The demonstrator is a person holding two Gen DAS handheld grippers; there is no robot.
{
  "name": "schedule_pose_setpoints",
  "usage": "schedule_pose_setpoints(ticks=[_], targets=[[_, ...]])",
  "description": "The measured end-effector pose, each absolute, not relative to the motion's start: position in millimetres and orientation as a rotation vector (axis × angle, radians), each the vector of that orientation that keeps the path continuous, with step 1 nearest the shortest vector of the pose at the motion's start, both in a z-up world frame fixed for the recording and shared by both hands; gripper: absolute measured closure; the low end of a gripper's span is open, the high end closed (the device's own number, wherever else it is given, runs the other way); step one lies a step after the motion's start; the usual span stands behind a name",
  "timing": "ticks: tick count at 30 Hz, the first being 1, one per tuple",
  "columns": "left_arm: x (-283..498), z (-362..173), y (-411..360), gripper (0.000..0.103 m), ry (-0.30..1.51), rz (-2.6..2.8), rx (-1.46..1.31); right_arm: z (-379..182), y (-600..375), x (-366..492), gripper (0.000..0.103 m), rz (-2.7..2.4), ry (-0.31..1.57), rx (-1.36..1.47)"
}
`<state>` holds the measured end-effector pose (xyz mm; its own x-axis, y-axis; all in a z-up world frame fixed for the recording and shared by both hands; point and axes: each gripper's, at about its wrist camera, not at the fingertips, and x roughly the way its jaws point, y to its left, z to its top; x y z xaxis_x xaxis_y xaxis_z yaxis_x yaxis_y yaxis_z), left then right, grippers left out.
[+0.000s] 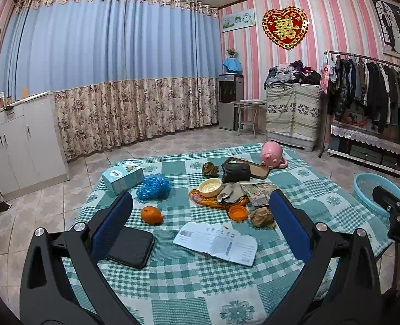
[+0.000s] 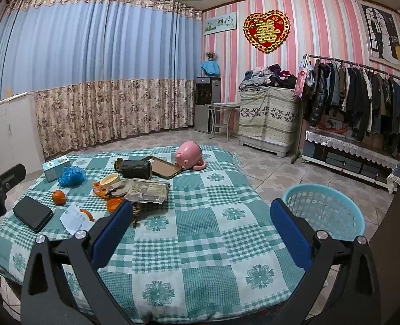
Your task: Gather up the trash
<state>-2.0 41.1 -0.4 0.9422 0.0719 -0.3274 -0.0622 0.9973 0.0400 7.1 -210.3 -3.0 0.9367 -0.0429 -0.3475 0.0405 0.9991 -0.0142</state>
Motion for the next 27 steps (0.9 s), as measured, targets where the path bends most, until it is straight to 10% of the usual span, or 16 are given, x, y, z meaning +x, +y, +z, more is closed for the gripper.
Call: schedule_pose_setpoints(ticks=[27], targets=[[58.4, -80.5, 85.5, 0.005, 0.586, 0.028, -0.032, -41.3, -195.0, 46.2, 0.004, -0.063, 0.447, -0.043]])
